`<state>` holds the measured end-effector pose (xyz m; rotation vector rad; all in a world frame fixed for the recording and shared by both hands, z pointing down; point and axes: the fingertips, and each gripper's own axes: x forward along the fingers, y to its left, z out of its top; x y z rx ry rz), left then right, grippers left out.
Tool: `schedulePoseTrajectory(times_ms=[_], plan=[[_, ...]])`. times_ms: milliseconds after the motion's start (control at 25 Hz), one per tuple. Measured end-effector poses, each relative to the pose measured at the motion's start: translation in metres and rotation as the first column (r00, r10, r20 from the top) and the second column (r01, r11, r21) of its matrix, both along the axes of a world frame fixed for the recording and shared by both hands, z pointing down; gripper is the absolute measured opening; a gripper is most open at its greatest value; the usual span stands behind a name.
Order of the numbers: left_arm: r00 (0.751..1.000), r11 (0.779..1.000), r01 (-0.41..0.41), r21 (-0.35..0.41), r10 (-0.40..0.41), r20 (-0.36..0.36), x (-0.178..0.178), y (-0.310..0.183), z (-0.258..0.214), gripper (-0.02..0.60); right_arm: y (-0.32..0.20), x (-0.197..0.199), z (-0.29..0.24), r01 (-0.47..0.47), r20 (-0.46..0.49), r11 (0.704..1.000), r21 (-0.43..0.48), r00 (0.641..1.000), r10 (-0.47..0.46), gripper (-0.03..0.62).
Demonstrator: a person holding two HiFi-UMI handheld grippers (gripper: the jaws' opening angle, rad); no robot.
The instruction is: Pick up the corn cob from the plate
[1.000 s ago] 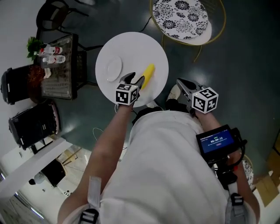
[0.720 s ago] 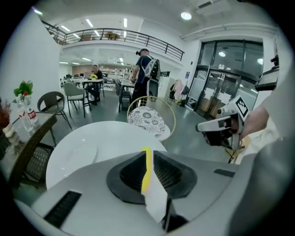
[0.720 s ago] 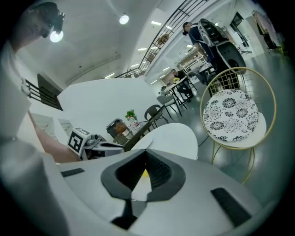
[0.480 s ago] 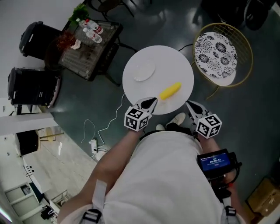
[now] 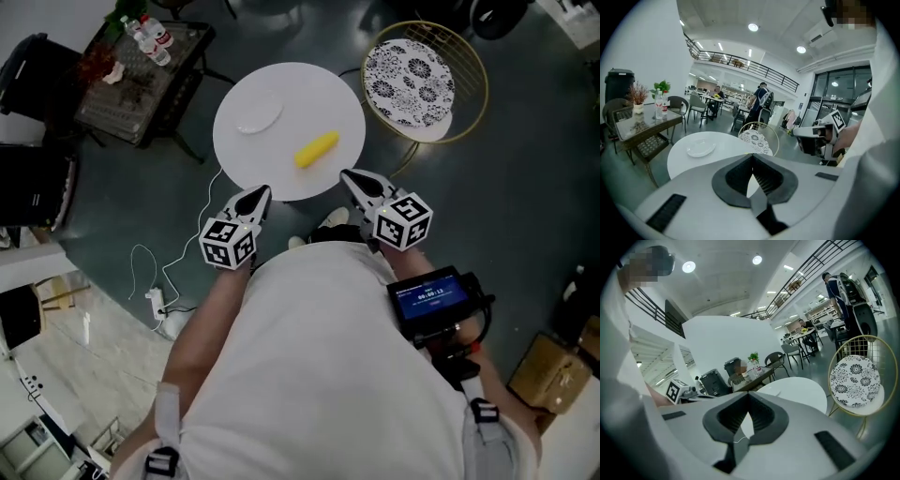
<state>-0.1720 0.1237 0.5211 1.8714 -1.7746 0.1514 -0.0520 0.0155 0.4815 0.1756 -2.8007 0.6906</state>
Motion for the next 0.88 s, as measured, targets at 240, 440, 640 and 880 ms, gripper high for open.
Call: schedulePoseTrajectory(times_ms=[240, 440, 640, 880], plan=[[1.000, 1.000, -0.008, 0.012, 0.009, -0.011, 0.007, -0.006, 0.004, 0.009, 0.001, 0.003, 0.003, 0.007, -0.014, 1.000, -0.002, 1.000, -0.007, 0.008], [1.000, 1.000, -0.027, 0.016, 0.027, -0.004, 0.009, -0.011, 0.002, 0.009, 0.001, 0.003, 0.004, 0.004, -0.013, 1.000, -0.003, 1.000, -0.004, 0.008], [0.999, 0.999, -0.043, 0.023, 0.042, 0.006, 0.014, -0.010, -0.001, 0.009, 0.004, 0.008, 0.002, -0.005, -0.012, 1.000, 0.006, 1.000, 0.005, 0.008], [0.999, 0.999, -0.047, 0.014, 0.047, 0.001, 0.010, -0.022, 0.006, 0.009, -0.008, 0.002, 0.009, -0.001, -0.017, 1.000, 0.005, 1.000, 0.002, 0.008]])
